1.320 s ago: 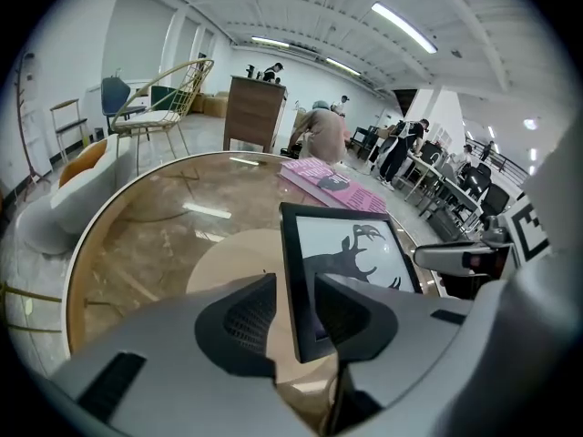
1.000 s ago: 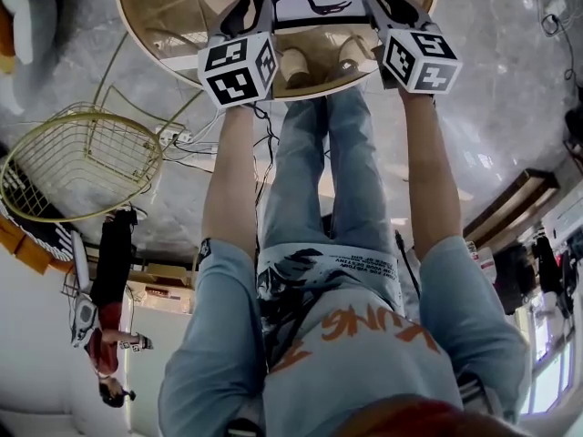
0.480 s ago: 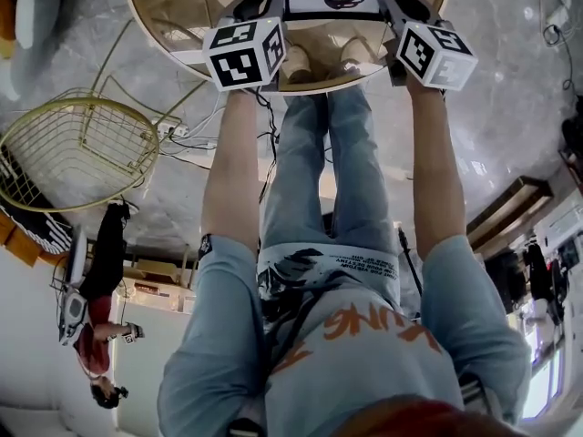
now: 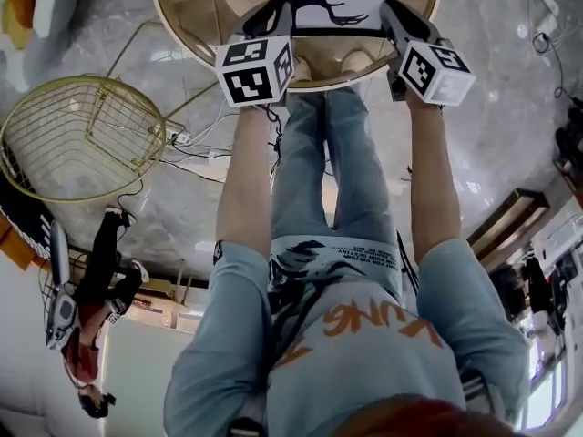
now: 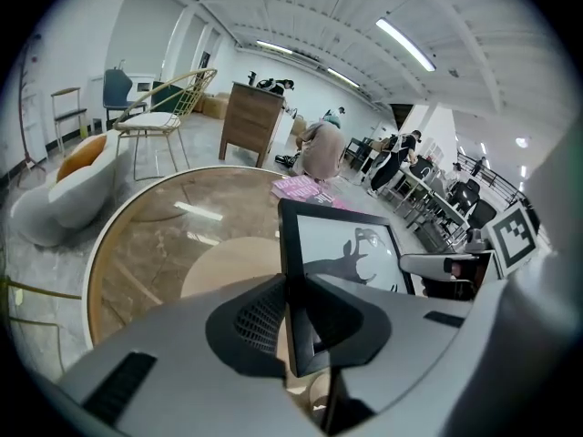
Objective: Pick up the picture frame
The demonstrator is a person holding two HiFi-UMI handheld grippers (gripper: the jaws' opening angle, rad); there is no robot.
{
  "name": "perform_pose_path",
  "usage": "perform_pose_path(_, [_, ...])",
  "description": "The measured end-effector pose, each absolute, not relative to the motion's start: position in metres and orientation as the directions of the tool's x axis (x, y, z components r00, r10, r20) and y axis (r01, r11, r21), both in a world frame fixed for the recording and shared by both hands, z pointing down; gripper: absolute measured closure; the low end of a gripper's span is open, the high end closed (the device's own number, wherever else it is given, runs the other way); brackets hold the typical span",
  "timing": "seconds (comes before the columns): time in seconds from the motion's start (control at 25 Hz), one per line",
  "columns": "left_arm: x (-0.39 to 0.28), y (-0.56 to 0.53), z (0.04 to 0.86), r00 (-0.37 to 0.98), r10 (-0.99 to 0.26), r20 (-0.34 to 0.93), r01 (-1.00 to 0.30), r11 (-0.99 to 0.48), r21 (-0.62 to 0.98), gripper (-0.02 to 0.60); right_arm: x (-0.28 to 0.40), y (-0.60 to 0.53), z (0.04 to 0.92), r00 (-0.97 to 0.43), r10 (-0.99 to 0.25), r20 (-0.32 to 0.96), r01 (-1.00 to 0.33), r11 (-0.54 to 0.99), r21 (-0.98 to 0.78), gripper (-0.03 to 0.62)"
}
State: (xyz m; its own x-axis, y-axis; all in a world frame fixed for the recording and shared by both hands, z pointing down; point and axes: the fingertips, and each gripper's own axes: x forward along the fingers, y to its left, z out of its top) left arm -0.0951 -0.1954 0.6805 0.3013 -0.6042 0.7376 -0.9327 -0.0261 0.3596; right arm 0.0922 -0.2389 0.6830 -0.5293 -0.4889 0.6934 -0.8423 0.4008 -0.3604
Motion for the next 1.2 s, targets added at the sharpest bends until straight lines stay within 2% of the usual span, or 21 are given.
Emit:
perform_pose_path(0.36, [-0.114,-0.194,0.587,0.268,-0.651,0.71,-0.949,-0.054,0.31,0.503,0.075,-0.235,0.599,-0.546,-0.529,0.65,-0.833,0.426,-0.353,0.522])
perform_pose_path(0.88, [-0.132,-0.204,0.43,0.237,-0.787,0.57,-0.951,-0.067,0.303,0.503,0.056,-0.248,0.432,-0.523,-0.667,0.531,-0.852,0.42,-0.311,0.523])
perform_pose_path(1.2, [-0.152,-0.201,0.333,0.193,-0.86,0.472,-0.962,-0.071,0.264,0.503,0.033,-0.255,0.335,-0.55,-0.722,0.42,-0.835,0.486,-0.257,0.525])
